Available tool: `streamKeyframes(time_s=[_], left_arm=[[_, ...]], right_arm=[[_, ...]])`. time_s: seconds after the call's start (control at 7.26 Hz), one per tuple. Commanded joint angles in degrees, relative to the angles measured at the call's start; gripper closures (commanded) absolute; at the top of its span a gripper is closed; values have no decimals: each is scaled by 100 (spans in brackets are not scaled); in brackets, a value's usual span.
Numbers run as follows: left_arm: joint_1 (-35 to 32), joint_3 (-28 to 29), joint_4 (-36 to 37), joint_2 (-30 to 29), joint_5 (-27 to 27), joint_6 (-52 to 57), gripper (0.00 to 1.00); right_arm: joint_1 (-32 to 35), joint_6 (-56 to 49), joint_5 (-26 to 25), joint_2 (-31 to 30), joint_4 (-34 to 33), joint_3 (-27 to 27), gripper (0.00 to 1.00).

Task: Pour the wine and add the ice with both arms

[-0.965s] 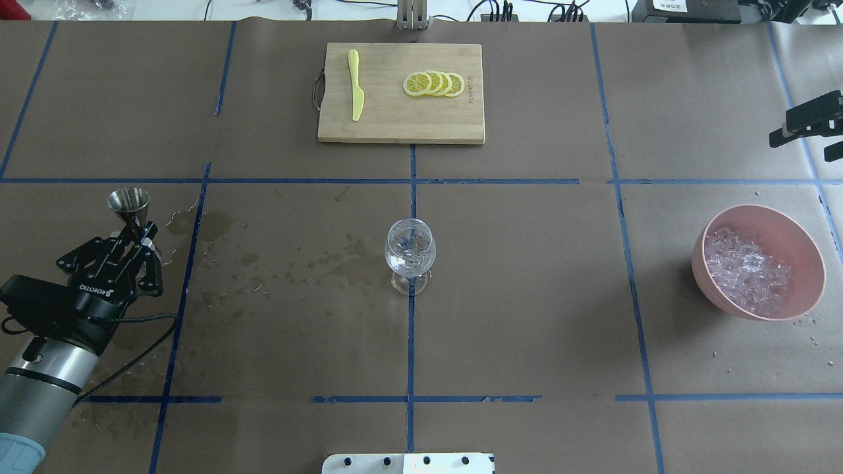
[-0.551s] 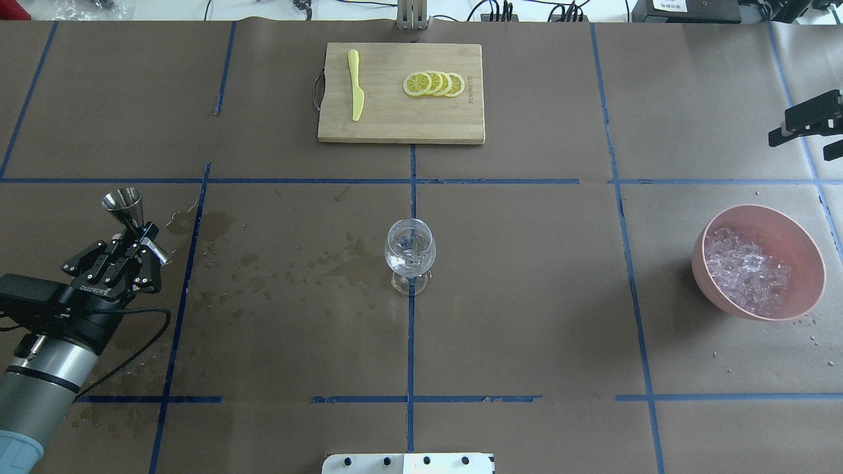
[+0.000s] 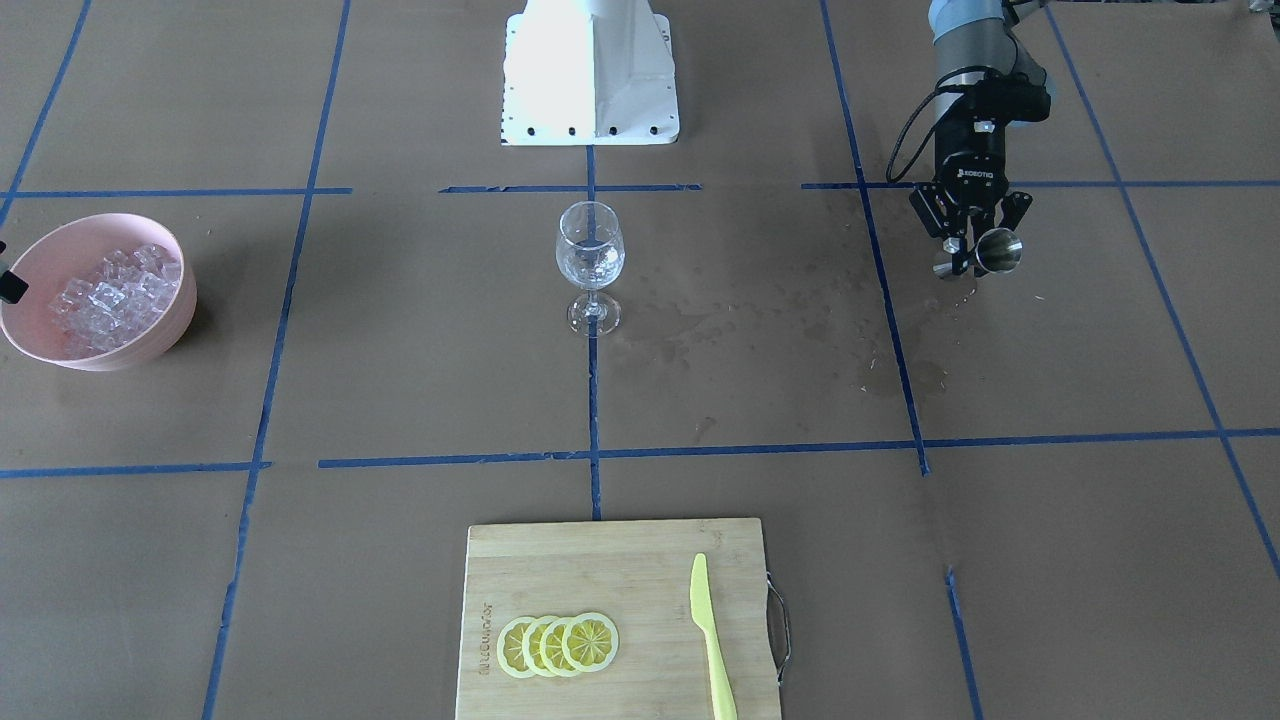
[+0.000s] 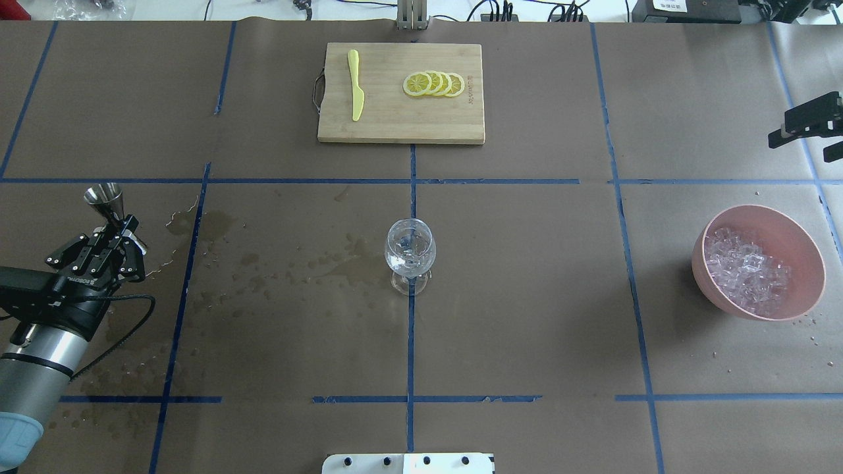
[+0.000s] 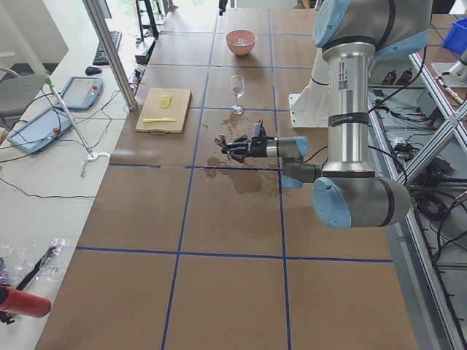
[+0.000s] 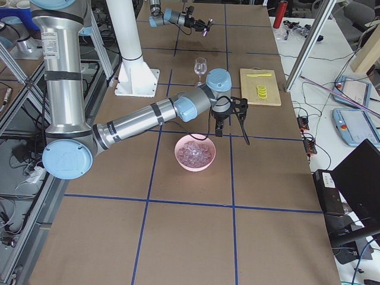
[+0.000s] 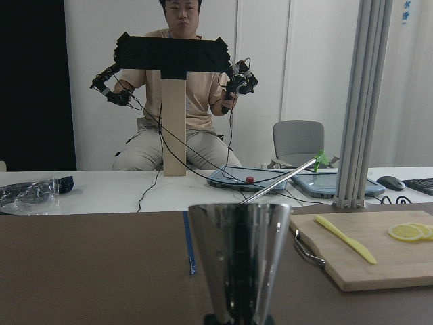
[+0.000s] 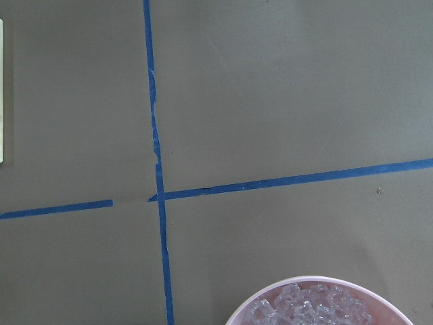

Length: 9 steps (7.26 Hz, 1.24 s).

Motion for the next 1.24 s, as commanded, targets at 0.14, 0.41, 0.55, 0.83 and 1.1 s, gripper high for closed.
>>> streamKeyframes(time_s=[0.14, 0.41, 0.55, 0.83, 1.1], left_arm=[[-191, 59, 10, -31, -7, -27, 100], [-253, 59, 19, -30, -15, -18, 100], [-279, 59, 19, -30, -24, -9, 100], [-297, 59, 19, -39, -24, -9, 100], [-297, 59, 28, -65, -33, 8, 100]], right_arm=[[-653, 247, -904, -326, 30, -9, 0], [-1214, 1096, -1342, -773, 903, -9, 0], [-1626, 1650, -1693, -975, 1353, -35, 0], [-2007, 2076, -1802, -1065, 1410, -114, 0], [-2096, 2130, -1793, -1127, 1401, -193, 0]])
